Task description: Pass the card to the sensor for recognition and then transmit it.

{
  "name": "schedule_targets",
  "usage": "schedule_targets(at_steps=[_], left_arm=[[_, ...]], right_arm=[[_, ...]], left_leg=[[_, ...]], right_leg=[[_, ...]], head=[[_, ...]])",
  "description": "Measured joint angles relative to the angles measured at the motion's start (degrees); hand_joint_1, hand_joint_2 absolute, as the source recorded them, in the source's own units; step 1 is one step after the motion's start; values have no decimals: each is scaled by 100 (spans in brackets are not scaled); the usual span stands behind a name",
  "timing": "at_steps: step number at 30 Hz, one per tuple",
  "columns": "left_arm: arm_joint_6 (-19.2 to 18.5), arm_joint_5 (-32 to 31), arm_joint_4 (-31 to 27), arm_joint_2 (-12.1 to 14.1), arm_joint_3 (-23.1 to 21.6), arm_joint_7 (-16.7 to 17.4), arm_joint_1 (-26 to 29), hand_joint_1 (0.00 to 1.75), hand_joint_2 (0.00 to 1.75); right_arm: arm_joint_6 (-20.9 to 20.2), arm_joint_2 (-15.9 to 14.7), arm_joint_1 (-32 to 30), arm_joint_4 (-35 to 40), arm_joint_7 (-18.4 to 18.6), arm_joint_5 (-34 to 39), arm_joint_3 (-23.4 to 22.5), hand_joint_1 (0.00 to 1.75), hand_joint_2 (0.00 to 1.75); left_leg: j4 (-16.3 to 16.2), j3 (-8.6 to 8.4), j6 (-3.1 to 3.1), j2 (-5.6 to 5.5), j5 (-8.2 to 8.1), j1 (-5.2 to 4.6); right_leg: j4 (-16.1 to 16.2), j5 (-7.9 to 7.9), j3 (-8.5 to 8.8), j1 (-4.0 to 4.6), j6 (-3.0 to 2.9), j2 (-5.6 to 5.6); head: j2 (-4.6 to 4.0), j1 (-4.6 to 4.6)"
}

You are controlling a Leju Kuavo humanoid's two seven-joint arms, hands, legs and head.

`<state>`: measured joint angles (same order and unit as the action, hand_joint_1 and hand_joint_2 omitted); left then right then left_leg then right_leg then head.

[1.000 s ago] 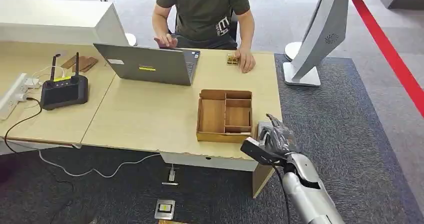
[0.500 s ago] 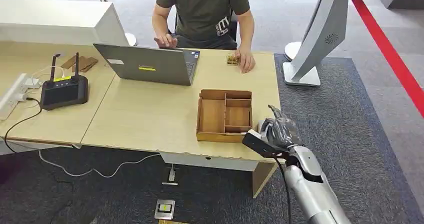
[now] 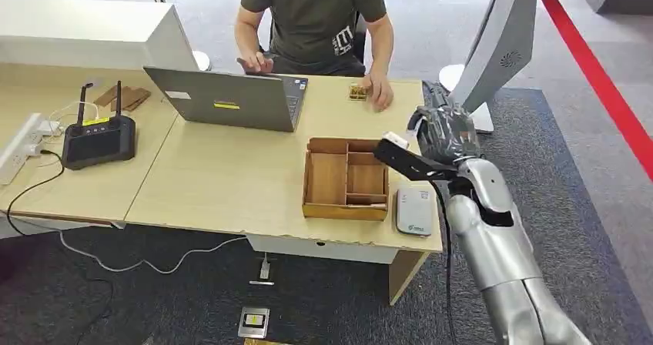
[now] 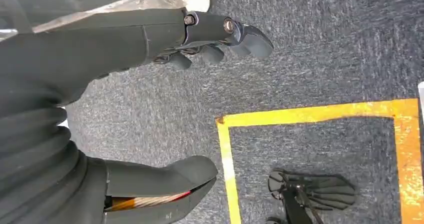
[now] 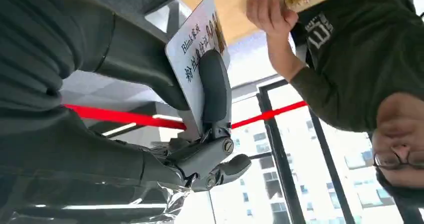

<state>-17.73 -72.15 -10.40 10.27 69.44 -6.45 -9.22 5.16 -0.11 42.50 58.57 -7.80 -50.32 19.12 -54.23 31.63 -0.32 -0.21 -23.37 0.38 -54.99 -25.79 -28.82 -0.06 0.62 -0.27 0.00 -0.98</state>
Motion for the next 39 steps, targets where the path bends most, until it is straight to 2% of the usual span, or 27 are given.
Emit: schedule_targets(at_steps=[11,21,28,29,39], left_arm=[[-74,-26,0,9,-7,-35,-13,0,175],[66,85,2,-9,-7,120,-13,0,175],[107,83,2,-35,-7,146,-13,0,175],[107,83,2,-37,-7,142,-13,0,175],[96,57,2,-39,-7,118,-11,0,175]], right_arm=[[-96,758,959,-1221,9,147,9,175,175],[-83,1222,1107,-1871,0,70,17,175,175],[-2,1429,1145,-2159,190,-221,63,175,175],[-2,1447,1157,-2190,219,-232,63,0,175],[129,1473,1183,-2336,269,-310,66,0,175]], left_leg=[[0,1,-2,-2,1,2],[0,1,-2,-1,1,2],[0,0,-2,-1,1,2],[0,0,-2,-1,1,2],[0,0,-2,-1,1,2]], right_leg=[[-2,-1,0,2,-1,0],[-1,-1,0,1,0,0],[-1,-1,0,1,0,0],[-1,-1,0,1,0,0],[-1,-1,-1,1,0,0]], head=[[0,2],[0,2],[0,2],[0,4],[0,4]])
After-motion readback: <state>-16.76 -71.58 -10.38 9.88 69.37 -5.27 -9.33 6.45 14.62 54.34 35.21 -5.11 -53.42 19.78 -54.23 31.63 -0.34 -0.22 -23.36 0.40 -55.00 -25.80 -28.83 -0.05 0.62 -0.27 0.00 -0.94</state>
